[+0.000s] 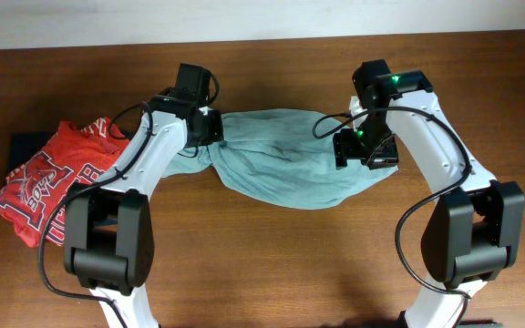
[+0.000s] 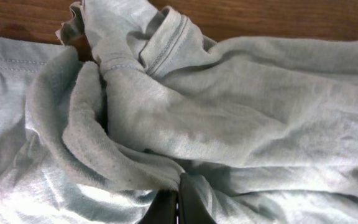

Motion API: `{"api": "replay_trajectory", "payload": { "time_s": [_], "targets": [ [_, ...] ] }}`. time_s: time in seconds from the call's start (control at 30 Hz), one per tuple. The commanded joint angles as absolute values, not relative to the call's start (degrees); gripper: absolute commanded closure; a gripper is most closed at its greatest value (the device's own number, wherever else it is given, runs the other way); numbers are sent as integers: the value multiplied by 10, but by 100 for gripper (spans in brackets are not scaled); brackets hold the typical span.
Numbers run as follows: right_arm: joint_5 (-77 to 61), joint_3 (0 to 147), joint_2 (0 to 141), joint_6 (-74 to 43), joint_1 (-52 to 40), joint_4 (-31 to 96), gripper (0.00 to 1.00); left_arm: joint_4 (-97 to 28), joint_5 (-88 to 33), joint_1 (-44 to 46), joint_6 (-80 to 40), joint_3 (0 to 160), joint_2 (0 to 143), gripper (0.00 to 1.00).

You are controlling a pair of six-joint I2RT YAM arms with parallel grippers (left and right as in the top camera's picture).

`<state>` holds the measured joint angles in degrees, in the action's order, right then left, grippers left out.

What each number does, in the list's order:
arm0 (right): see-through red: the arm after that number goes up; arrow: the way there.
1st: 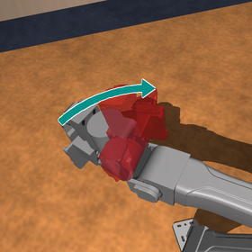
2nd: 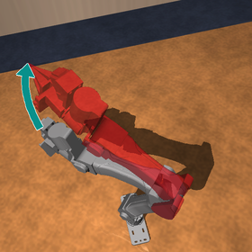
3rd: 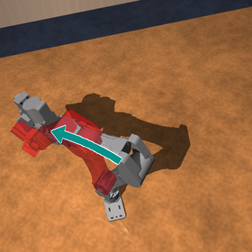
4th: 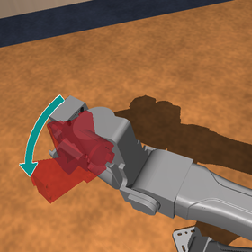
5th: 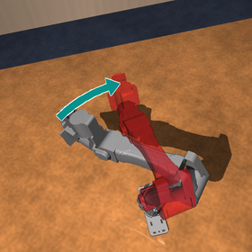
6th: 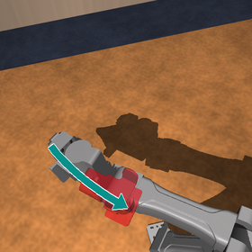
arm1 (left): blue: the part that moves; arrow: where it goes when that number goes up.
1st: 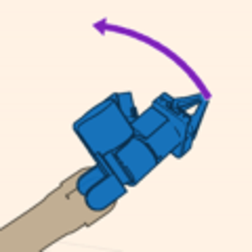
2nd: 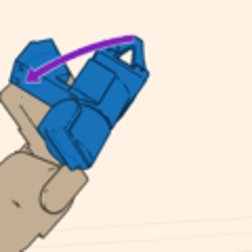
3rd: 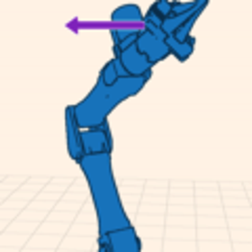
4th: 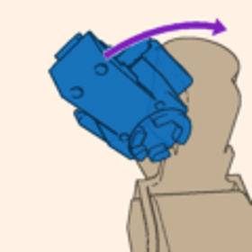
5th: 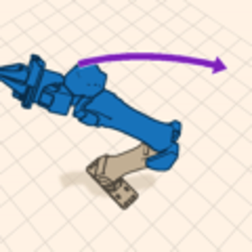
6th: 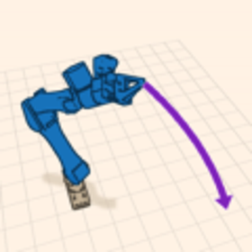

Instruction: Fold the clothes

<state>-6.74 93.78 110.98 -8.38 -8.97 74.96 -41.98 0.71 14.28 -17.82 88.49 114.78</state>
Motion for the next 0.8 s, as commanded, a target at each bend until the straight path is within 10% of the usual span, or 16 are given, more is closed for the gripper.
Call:
{"api": "replay_trajectory", "payload": {
  "time_s": [0.0, 0.77],
  "targets": [
    [-70, 939, 1111, -84, -91, 750, 25, -444, 19, 138, -148, 927, 1129, 99],
    [-195, 927, 1111, -6, -66, 760, 24, -601, 132, 139, -95, 1153, 1065, 100]
  ]
}}
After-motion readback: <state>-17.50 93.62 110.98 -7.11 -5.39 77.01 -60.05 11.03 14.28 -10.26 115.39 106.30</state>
